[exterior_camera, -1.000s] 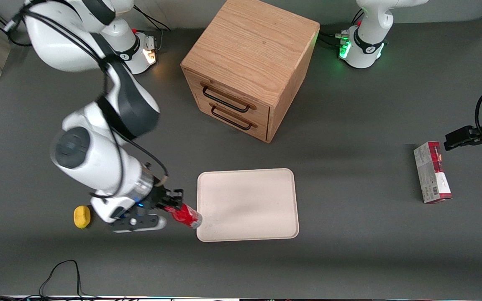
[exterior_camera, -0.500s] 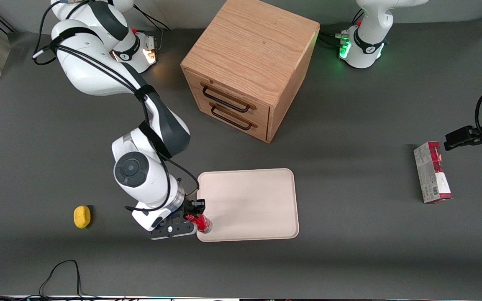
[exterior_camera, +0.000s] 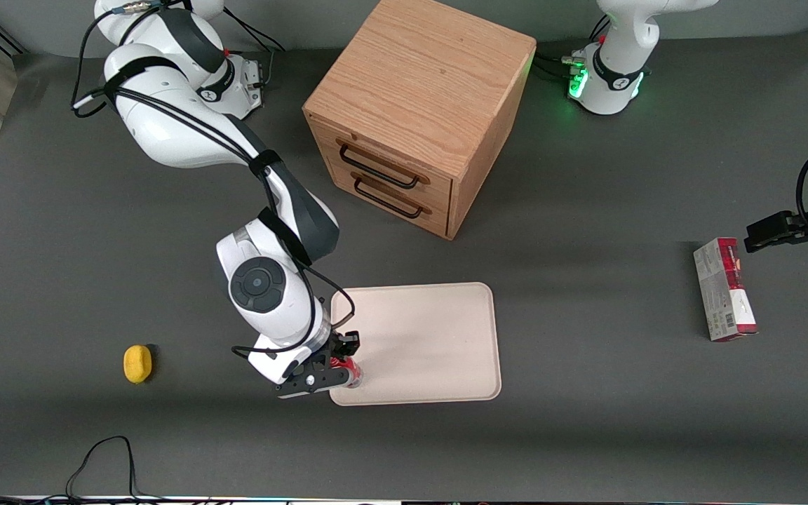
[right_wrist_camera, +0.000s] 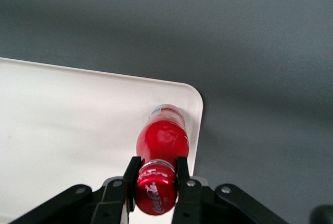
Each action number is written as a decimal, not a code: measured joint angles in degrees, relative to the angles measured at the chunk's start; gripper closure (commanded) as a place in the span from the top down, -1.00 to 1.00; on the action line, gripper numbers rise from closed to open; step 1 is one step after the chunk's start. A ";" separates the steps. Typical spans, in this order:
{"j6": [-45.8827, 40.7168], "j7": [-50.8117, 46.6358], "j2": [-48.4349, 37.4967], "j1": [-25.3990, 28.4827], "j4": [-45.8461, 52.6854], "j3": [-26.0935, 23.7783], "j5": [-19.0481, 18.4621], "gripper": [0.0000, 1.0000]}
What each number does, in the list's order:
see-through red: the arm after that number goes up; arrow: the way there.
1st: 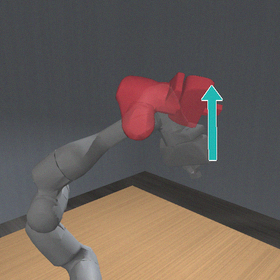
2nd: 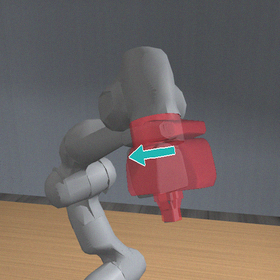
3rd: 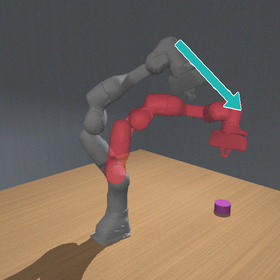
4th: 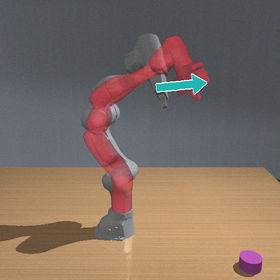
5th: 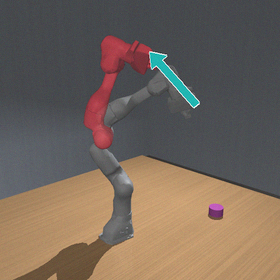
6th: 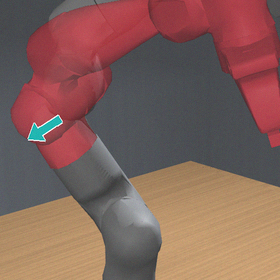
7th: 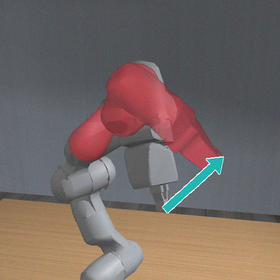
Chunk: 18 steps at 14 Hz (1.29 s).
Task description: Place coke bottle on tray
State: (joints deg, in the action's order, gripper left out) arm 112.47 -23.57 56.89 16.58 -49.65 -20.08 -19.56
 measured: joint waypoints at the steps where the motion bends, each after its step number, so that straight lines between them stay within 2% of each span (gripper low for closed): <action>1: 0.03 0.01 0.16 0.00 0.00 0.00 -0.35 0.98; 8: 0.14 -0.07 -0.22 -0.05 0.83 0.00 -0.71 1.00; 11: -5.85 -0.23 -5.21 -1.39 0.14 0.00 0.51 1.00; 14: -7.62 -0.13 -17.49 -5.60 -10.99 2.00 8.88 1.00; 16: -7.52 0.62 -28.54 -6.64 -23.11 7.27 15.15 1.00; 18: -7.59 5.33 -39.47 -6.87 -34.85 13.06 18.15 1.00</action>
State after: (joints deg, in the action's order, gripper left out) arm 104.88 -18.25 17.43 9.71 -84.50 -7.02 -1.41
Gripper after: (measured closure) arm 0.000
